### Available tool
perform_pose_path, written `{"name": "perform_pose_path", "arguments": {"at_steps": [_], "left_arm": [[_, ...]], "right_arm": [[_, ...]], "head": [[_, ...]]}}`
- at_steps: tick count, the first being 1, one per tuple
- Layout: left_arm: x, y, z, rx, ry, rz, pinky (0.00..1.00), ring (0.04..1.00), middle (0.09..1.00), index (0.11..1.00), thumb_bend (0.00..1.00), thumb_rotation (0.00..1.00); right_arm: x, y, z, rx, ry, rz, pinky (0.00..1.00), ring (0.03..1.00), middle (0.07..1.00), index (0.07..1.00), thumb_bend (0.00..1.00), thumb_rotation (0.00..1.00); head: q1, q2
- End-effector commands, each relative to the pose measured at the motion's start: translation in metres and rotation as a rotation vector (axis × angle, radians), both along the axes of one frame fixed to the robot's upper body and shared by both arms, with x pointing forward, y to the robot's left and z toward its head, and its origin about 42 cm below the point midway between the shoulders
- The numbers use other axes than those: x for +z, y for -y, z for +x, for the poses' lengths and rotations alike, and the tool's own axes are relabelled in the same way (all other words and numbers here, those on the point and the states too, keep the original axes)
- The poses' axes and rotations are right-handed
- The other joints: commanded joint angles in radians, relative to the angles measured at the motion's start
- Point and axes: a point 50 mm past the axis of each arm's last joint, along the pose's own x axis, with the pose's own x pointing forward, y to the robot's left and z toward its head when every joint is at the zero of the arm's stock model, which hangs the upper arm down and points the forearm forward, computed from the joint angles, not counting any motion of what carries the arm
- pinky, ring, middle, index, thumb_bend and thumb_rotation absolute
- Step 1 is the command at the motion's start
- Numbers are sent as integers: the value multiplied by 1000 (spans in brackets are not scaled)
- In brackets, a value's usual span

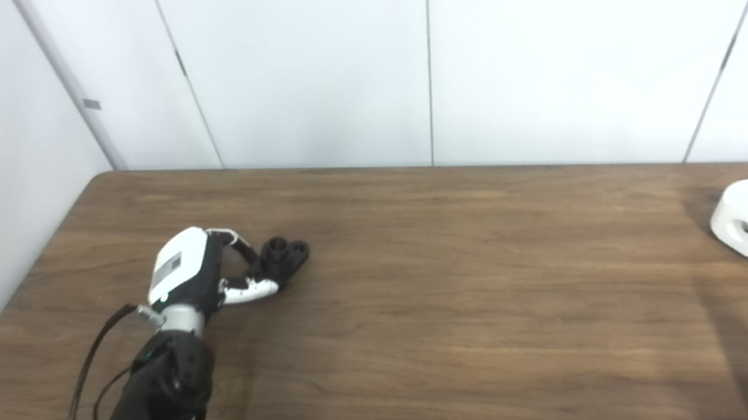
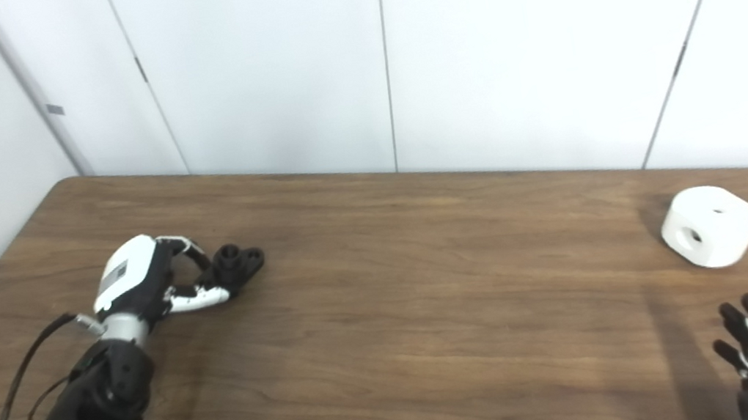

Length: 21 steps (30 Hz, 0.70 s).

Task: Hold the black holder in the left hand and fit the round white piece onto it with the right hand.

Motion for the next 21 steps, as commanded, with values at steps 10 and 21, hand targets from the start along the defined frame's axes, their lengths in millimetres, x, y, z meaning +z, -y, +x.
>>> {"name": "perform_pose_path", "arguments": {"at_steps": [10,21], "left_arm": [[25,19,-24,-127,80,64,699,824,793,487,515,44],[6,49,-55,-226,-23,68,680,807,773,487,517,43]], "right_arm": [[-25,-20,0,-20,-106,59,946,966,940,989,502,1000],[-21,-25,2,-31,-91,31,983,951,917,974,498,988]], "head": [[-44,26],[-98,74]]}}
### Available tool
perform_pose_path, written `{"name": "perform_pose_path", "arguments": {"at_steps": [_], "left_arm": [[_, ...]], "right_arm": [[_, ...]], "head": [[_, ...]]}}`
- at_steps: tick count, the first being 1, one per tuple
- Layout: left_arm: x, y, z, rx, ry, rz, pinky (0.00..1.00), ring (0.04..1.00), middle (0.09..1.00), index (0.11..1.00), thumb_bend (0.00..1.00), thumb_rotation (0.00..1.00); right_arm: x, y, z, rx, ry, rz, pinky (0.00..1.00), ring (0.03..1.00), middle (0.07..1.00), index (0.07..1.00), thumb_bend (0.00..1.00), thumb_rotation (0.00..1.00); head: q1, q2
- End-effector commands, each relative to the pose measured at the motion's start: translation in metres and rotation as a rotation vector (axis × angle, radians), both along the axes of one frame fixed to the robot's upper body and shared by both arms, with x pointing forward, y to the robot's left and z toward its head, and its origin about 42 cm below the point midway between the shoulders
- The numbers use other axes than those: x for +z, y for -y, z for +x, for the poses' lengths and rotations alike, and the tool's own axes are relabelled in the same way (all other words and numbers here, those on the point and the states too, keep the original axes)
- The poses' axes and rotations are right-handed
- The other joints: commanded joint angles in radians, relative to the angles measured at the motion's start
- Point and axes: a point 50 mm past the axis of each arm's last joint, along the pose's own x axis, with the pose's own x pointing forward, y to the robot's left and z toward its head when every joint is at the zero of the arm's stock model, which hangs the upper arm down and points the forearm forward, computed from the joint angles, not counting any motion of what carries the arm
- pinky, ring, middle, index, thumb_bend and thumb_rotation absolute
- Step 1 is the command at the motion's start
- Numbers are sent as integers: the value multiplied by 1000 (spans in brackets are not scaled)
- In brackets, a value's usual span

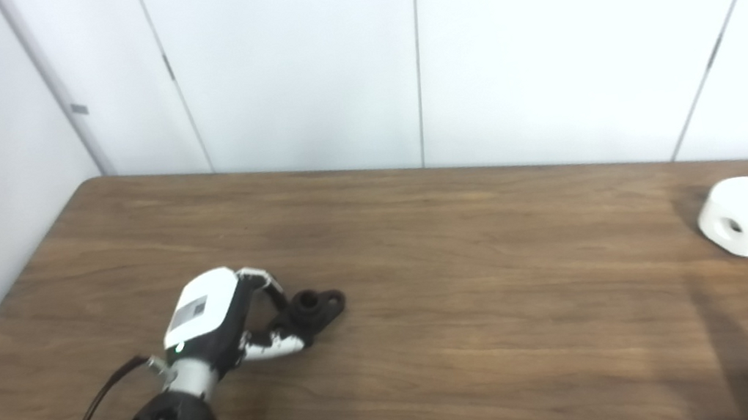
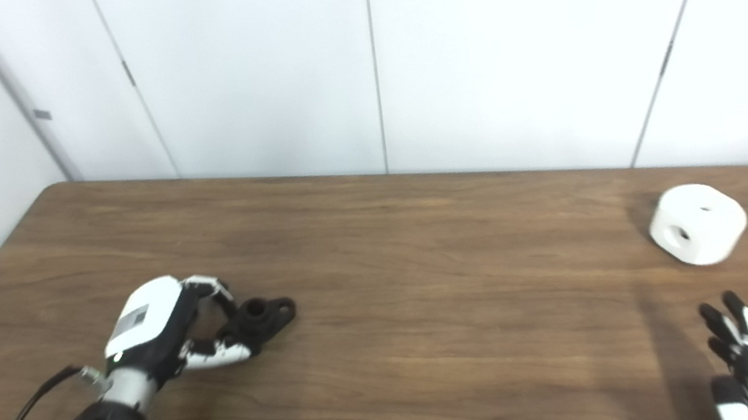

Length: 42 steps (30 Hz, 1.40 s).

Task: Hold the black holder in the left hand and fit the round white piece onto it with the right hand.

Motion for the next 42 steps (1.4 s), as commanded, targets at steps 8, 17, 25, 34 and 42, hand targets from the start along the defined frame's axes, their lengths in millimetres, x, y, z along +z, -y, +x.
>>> {"name": "perform_pose_path", "arguments": {"at_steps": [8,17,25,34,42], "left_arm": [[-4,26,-18,-70,-30,-31,671,806,797,488,517,45],[-17,56,-42,-172,-86,-83,690,811,784,489,517,44],[-21,87,-55,-253,-93,-136,659,788,781,488,515,42],[-20,112,-58,-329,-85,-153,729,836,803,488,515,42],[-30,123,-64,-402,-92,-145,733,824,795,488,516,43]], "right_arm": [[-23,-23,3,-15,-68,74,955,950,916,972,502,983],[-22,-27,2,-25,-64,55,931,926,899,965,512,991],[-18,-28,3,-19,-71,72,964,943,905,969,537,982],[-13,-26,3,-6,-76,91,931,938,907,973,537,976],[-11,-28,3,-16,-76,74,933,930,902,969,547,980]], "head": [[-38,32],[-65,55],[-69,83],[-67,106],[-75,112]]}}
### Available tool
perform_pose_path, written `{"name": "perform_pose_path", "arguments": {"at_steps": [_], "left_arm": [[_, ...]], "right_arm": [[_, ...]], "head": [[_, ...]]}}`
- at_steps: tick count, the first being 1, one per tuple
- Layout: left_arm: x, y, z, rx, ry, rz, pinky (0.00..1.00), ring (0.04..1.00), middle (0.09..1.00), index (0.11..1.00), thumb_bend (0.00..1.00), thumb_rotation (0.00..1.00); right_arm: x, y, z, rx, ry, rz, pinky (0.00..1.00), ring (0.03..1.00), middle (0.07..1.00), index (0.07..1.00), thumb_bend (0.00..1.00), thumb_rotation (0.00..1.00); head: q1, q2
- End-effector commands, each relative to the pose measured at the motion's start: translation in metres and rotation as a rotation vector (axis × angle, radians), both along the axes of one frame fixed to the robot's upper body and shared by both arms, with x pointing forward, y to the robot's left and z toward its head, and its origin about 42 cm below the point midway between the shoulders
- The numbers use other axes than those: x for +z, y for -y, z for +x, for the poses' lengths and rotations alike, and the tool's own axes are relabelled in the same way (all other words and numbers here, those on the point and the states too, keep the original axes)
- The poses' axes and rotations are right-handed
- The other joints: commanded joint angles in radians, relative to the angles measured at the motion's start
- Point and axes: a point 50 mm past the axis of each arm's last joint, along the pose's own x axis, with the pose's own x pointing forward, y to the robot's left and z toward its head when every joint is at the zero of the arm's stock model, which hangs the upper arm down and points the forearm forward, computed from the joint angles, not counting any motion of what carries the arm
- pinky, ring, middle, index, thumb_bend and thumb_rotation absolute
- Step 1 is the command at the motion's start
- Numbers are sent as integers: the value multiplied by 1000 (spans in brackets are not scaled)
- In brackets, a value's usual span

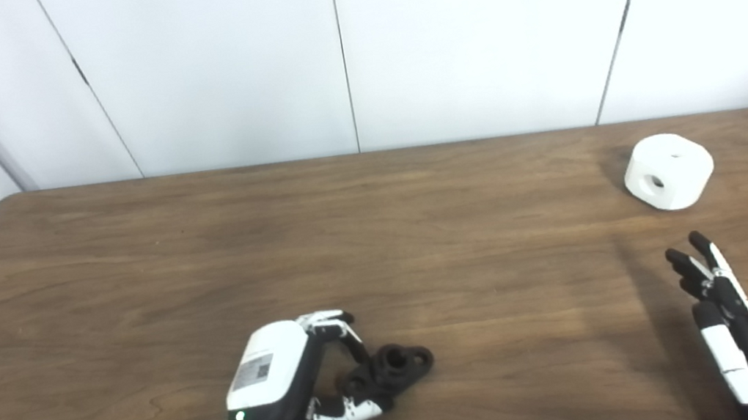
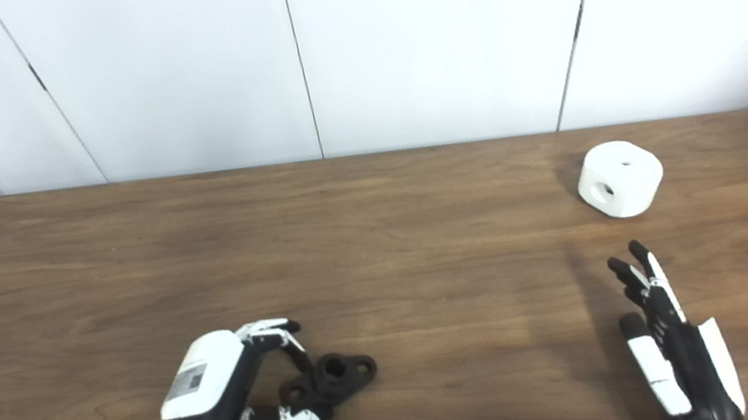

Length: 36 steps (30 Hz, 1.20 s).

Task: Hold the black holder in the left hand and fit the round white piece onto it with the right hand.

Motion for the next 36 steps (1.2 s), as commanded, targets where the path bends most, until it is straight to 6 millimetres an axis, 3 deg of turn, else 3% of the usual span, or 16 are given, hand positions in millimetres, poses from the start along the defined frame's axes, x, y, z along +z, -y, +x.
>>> {"name": "perform_pose_path", "arguments": {"at_steps": [1,7,14,22,36], "left_arm": [[-16,11,-8,-77,-82,-7,729,823,796,488,516,43],[-25,15,-10,-121,-114,-7,725,826,801,488,514,45],[-33,21,-12,-184,-112,28,851,824,793,489,515,46],[-46,24,-3,-184,-175,41,922,880,799,489,517,48],[-61,24,4,-163,-130,69,922,864,791,490,516,49]], "right_arm": [[-11,-21,0,-7,-23,66,935,932,902,968,547,981],[-10,-22,-1,-6,-23,66,932,927,899,968,546,983],[-7,-25,-3,-9,-27,59,931,935,900,967,566,991],[-4,-27,-5,-13,-23,52,956,928,895,960,577,999],[7,-23,-9,-4,-14,79,950,941,906,965,572,985]], "head": [[-1,-2],[-12,2],[-41,17],[-56,28],[-91,47]]}}
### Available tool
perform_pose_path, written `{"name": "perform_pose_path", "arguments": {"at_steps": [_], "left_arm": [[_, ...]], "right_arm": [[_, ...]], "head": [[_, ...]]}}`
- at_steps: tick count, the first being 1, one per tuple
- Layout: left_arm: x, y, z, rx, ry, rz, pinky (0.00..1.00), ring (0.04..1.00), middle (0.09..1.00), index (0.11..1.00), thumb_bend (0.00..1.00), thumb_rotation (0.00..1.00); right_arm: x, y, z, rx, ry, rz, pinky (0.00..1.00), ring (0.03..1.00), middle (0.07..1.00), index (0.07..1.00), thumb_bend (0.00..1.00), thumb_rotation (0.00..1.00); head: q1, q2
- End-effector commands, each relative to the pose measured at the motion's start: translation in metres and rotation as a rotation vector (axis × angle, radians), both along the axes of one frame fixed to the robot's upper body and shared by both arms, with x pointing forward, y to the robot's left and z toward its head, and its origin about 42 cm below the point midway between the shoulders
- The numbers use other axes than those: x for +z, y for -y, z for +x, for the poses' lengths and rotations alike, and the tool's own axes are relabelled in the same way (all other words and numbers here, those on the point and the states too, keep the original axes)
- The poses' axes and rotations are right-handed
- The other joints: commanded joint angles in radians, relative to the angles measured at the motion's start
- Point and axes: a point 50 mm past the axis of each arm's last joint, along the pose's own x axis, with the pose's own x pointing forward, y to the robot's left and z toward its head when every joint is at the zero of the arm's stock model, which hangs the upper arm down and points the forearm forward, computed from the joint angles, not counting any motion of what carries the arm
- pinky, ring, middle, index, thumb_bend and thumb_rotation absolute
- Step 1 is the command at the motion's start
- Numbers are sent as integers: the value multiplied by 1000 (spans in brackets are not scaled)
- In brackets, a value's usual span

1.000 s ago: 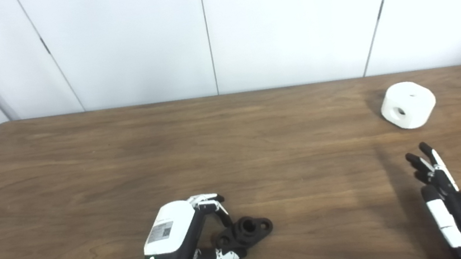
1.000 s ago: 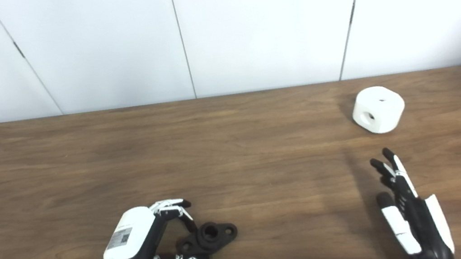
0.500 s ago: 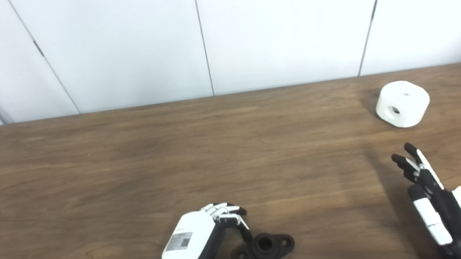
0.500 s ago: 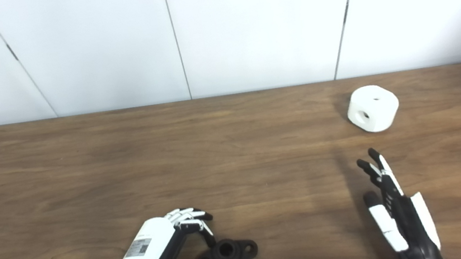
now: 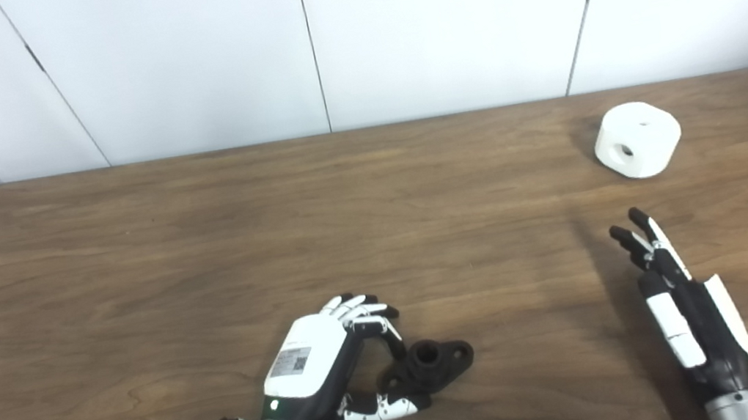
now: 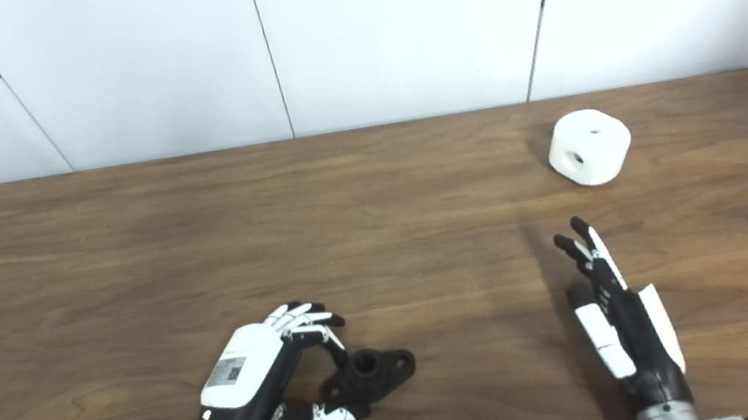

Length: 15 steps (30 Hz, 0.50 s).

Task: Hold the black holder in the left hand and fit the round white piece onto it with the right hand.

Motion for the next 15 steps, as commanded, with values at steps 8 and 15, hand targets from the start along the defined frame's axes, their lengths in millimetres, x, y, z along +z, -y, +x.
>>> {"name": "perform_pose_path", "arguments": {"at_steps": [8,15], "left_arm": [[-31,-11,-3,23,-149,70,933,904,820,489,517,47],[-31,-14,-2,11,-160,76,927,919,826,489,518,48]], "right_arm": [[29,-3,4,-48,82,-38,937,942,919,963,575,837],[65,8,14,-96,125,-196,979,944,915,931,569,833]], "head": [[-44,3],[-128,5]]}}
